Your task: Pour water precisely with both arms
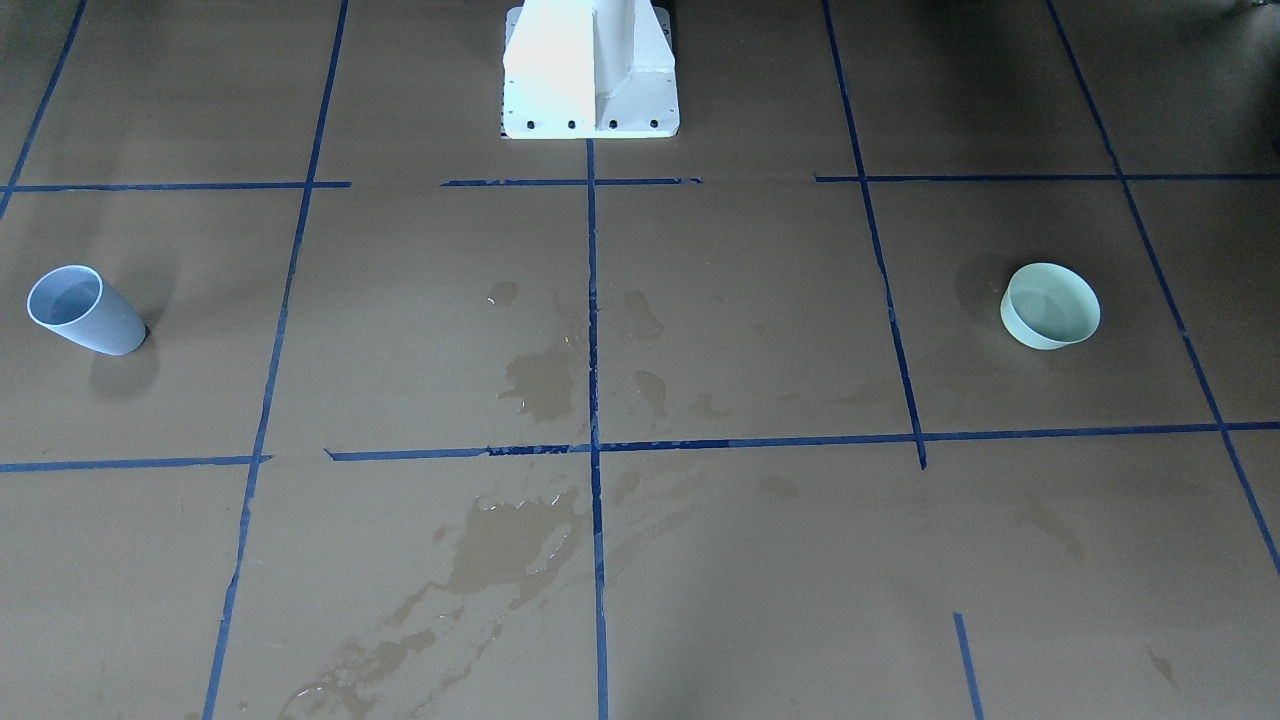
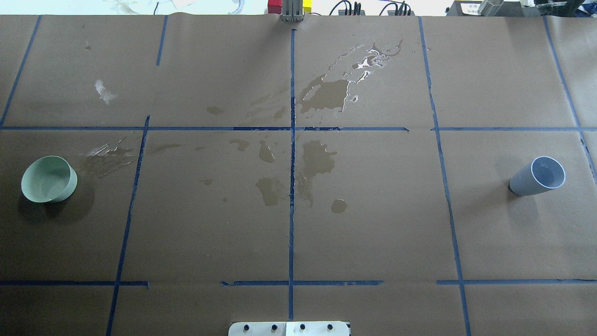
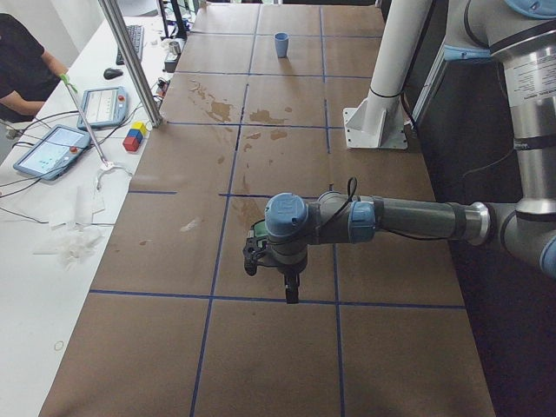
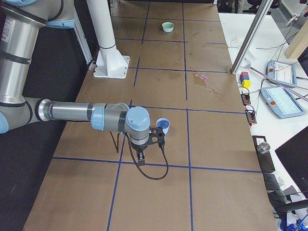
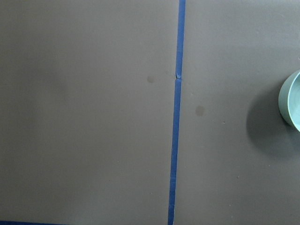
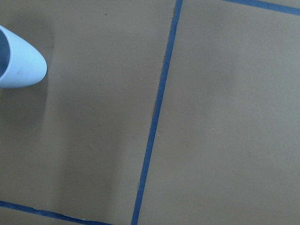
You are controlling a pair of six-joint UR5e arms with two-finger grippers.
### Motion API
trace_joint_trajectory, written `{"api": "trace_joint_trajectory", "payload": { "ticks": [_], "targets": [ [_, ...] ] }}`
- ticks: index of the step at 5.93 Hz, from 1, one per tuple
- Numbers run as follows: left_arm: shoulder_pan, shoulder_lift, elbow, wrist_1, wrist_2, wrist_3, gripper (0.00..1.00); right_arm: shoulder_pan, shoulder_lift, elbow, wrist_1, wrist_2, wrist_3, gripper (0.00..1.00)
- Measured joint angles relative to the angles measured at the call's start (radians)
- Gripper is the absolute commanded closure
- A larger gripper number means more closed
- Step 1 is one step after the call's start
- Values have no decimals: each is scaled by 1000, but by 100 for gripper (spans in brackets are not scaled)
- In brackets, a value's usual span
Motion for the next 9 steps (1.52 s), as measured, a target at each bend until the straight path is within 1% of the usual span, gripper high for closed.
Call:
{"api": "trace_joint_trajectory", "payload": {
  "ticks": [5,9],
  "targets": [
    [4,4,11,-25,-5,-7,0,0,0,-1,-1,15,-4,0],
    [7,13,-8,-32,-23,-5,0,-2,-5,-1,-2,76,7,0]
  ]
}}
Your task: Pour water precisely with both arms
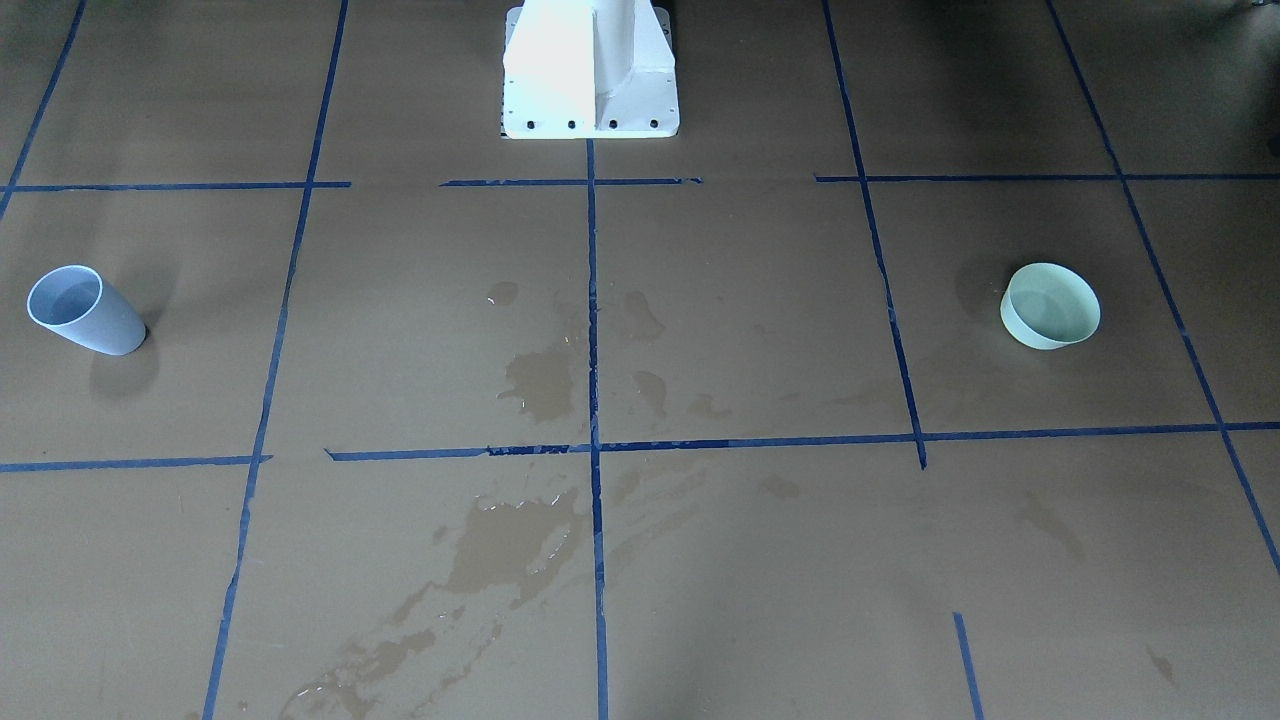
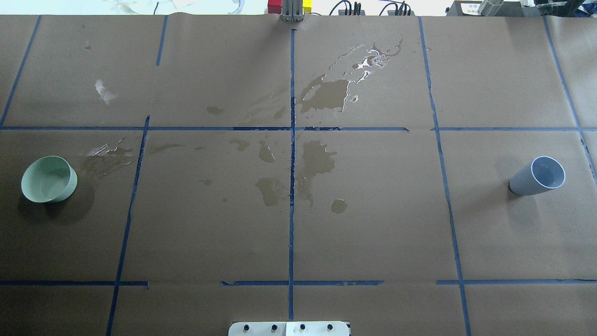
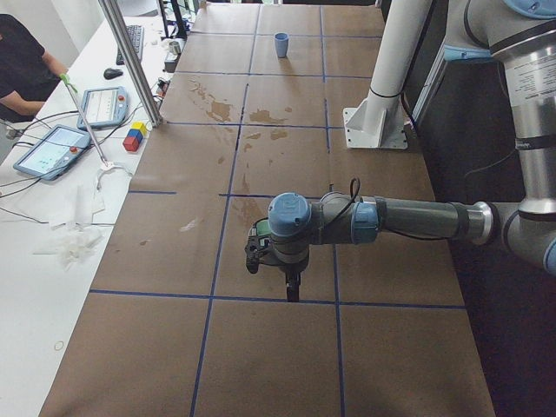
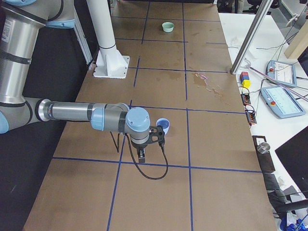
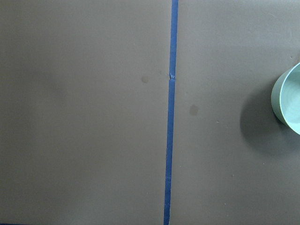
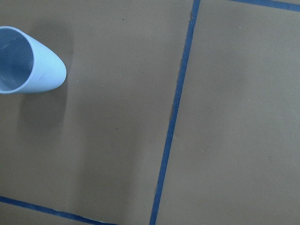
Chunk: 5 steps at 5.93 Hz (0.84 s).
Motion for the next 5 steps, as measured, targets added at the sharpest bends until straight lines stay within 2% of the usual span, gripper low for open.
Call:
{"api": "trace_joint_trajectory", "payload": {
  "ticks": [2,3,4,5],
  "targets": [
    [28,-4,-30,-40,-73,-53,0,-1,-10,2,-1,48,9,0],
    [90,-7,-24,-77,-75,-121,0,-1,-11,2,-1,54,9,0],
    [156,-19,13,-149,-64,-206,0,-3,-12,1,-1,54,9,0],
    [207,-47,89,-273,-59,-334,0,-6,-13,-1,0,52,7,0]
  ]
}}
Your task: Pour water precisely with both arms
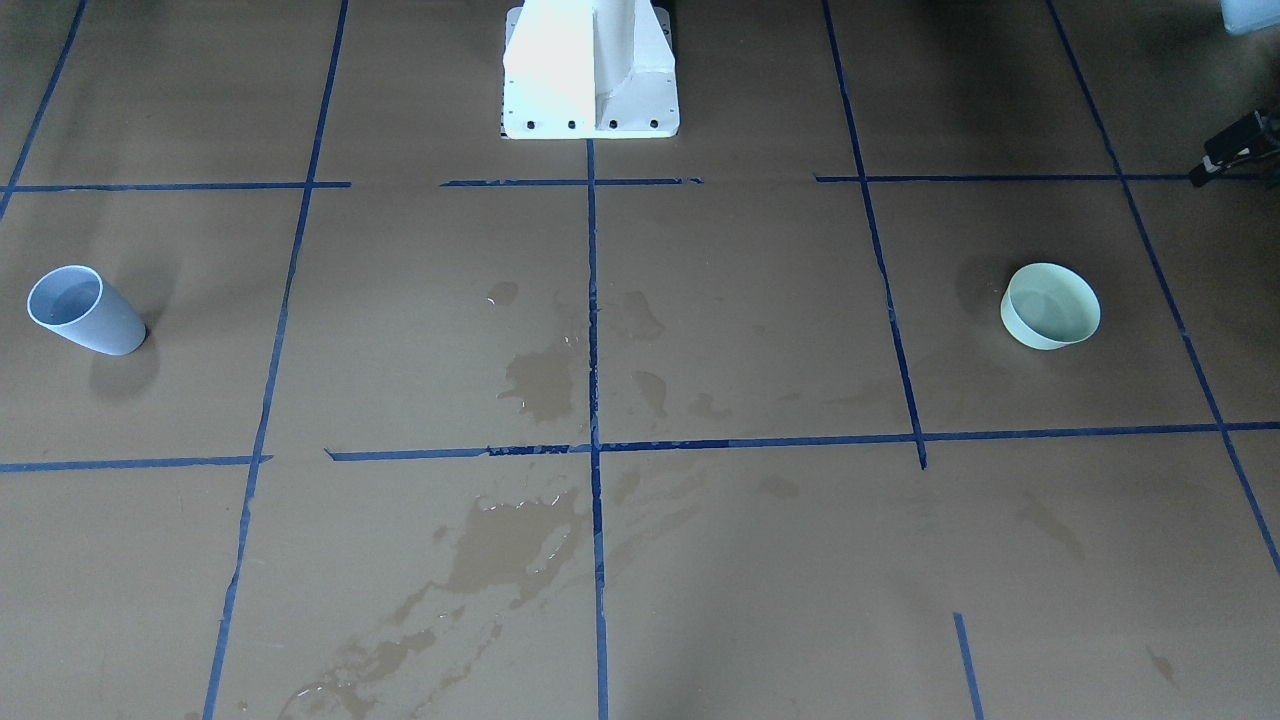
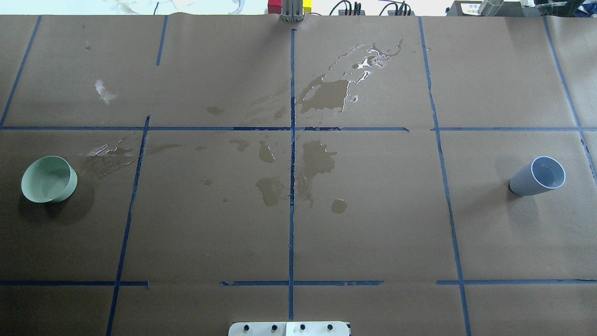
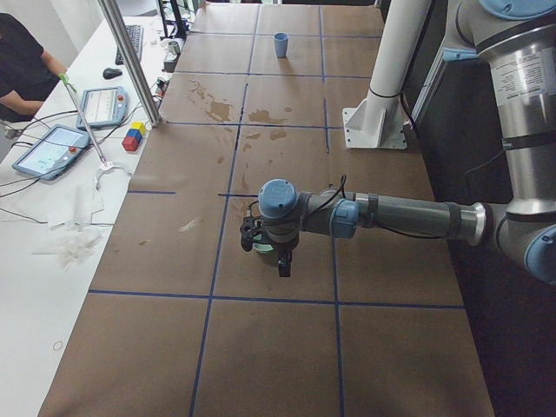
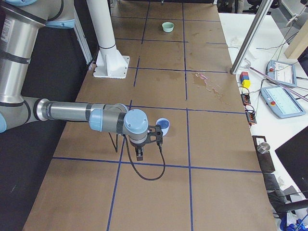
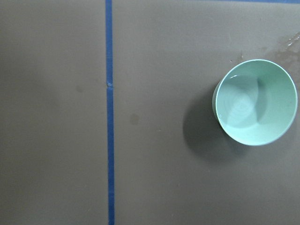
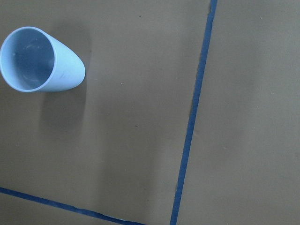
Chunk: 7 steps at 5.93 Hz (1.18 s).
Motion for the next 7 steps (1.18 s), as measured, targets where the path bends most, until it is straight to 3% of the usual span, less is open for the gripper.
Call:
{"api": "trace_joint_trajectory", "payload": {
  "ticks": [2,4,5,7],
  "targets": [
    [127,-95,171,-246,6,-252,0,-19,0,-1,0,-1,0,0],
    [227,-172,271,-325,18,-332,1,-27,0,-2,0,-5,1,0],
    [251,-191,302,-331,22,-337,16,-28,0,-3,0,-5,2,0],
    [267,-205,330,-333,26,-340,94,-28,-3,-2,0,-3,2,0]
  ]
}}
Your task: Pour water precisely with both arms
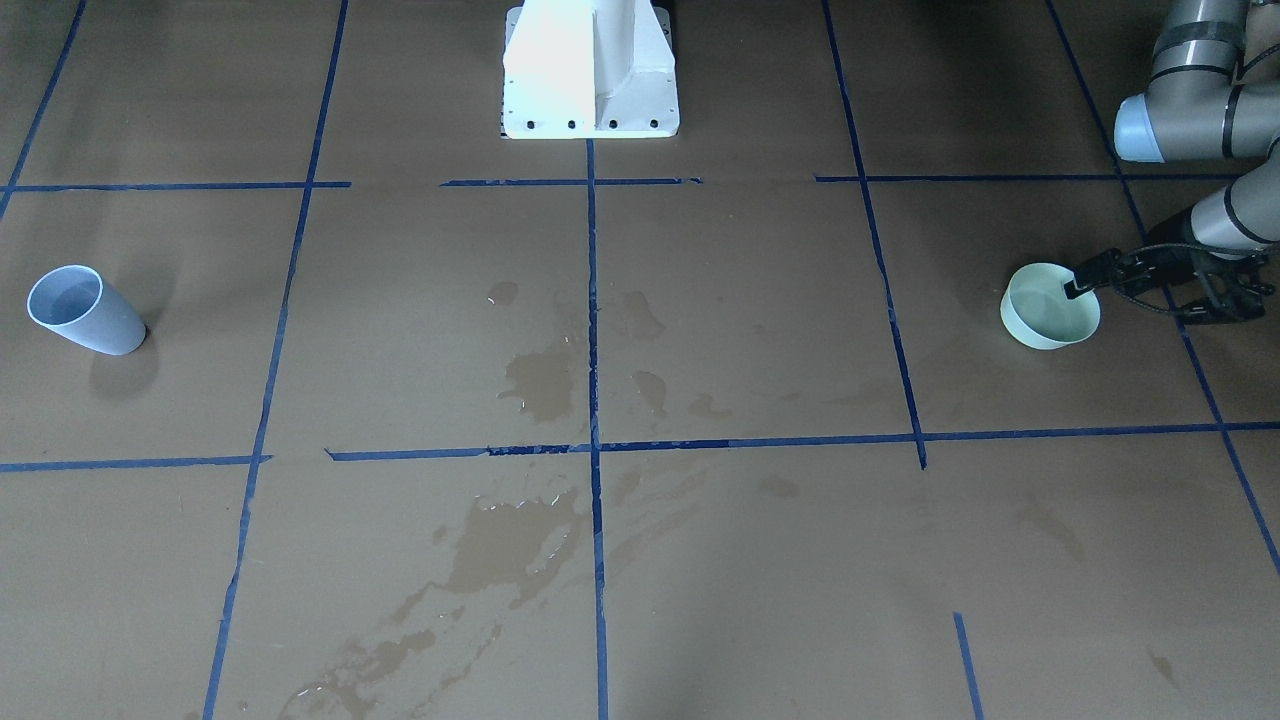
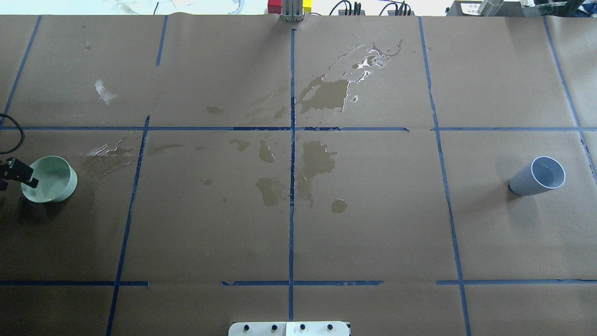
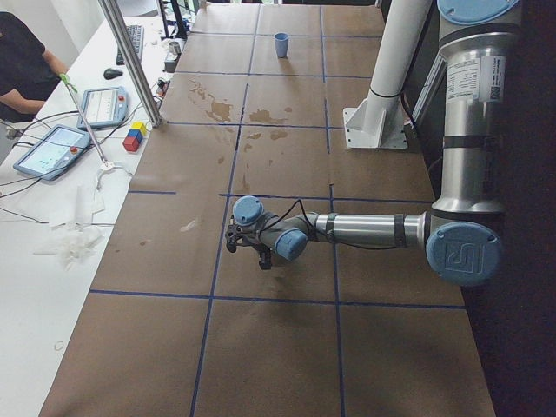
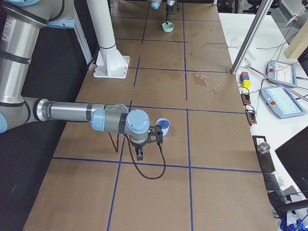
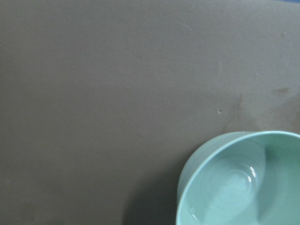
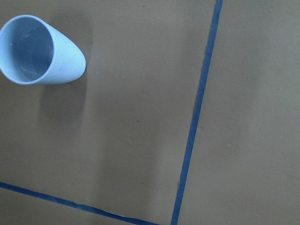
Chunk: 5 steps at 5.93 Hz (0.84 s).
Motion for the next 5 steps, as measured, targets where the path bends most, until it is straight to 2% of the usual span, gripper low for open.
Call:
{"api": "trace_joint_trajectory", "payload": {
  "ticks": [1,3,5],
  "targets": [
    [4,-1,1,-1,-1,2,100,1,-1,1,2,1,-1,0],
    [10,-4,-6,-34,-8,-2,100,1,-1,2,3,3,-1,0],
    [32,-68,-74,-60,-11,-96,100,1,-1,4,3,4,-1,0]
  ]
}}
